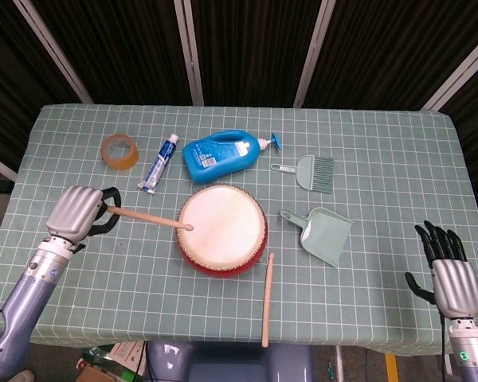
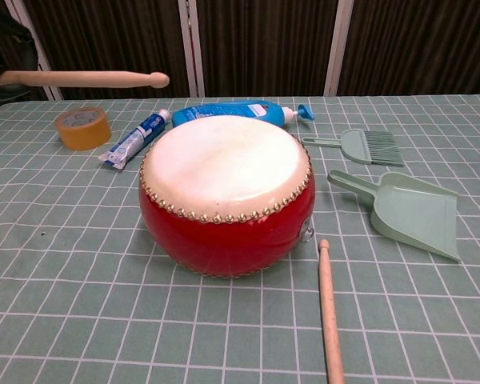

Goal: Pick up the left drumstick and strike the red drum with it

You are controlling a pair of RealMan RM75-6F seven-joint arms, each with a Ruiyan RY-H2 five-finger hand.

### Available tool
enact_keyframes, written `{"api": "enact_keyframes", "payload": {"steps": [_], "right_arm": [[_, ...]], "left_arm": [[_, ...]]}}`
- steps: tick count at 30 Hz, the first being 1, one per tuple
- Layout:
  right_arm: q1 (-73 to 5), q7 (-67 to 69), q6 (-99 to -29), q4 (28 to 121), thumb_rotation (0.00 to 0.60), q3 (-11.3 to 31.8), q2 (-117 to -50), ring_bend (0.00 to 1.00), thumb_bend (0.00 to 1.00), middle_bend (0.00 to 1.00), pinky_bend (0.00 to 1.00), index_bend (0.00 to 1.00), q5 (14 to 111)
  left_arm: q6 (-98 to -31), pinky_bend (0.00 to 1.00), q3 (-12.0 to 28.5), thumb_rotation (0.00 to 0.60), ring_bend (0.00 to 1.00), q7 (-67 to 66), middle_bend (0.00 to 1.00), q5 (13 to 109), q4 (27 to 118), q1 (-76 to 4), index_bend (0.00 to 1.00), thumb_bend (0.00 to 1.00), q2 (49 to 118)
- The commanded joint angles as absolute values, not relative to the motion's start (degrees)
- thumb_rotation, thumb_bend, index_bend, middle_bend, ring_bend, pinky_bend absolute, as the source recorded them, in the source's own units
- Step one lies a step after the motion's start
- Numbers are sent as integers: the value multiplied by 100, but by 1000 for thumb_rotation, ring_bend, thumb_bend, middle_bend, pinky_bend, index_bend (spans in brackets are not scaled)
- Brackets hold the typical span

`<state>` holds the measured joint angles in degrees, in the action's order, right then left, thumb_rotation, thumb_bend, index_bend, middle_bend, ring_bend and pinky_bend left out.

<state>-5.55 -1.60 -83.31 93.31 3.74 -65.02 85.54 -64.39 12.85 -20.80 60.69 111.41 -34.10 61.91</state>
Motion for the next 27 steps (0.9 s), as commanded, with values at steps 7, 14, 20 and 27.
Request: {"api": "enact_keyframes", "payload": {"steps": [7, 14, 20, 27], "right_arm": [[-557, -88, -8334, 9292, 600, 372, -6493, 0, 354, 0, 0, 0, 8573], [-553, -66, -8344, 9288, 600, 357, -6491, 0, 353, 0, 0, 0, 8605], [-541, -26, -8385, 9255, 600, 365, -6486, 0, 354, 0, 0, 0, 8619], [-510, 7, -8419, 9269, 600, 365, -6462, 0, 354, 0, 0, 0, 8602]], "left_arm": [[-6991, 985, 2077, 600, 1000, -2898, 1000, 5254, 10590, -4378, 753, 675, 7716], [-6891, 985, 2022, 600, 1000, -3626, 1000, 4623, 9929, -4919, 754, 672, 8476], [-6517, 985, 1045, 600, 1000, -5690, 1000, 3845, 9465, -5355, 755, 659, 8605], [-6784, 986, 1025, 600, 1000, -6873, 1000, 2402, 9995, -5732, 756, 649, 8420]]}}
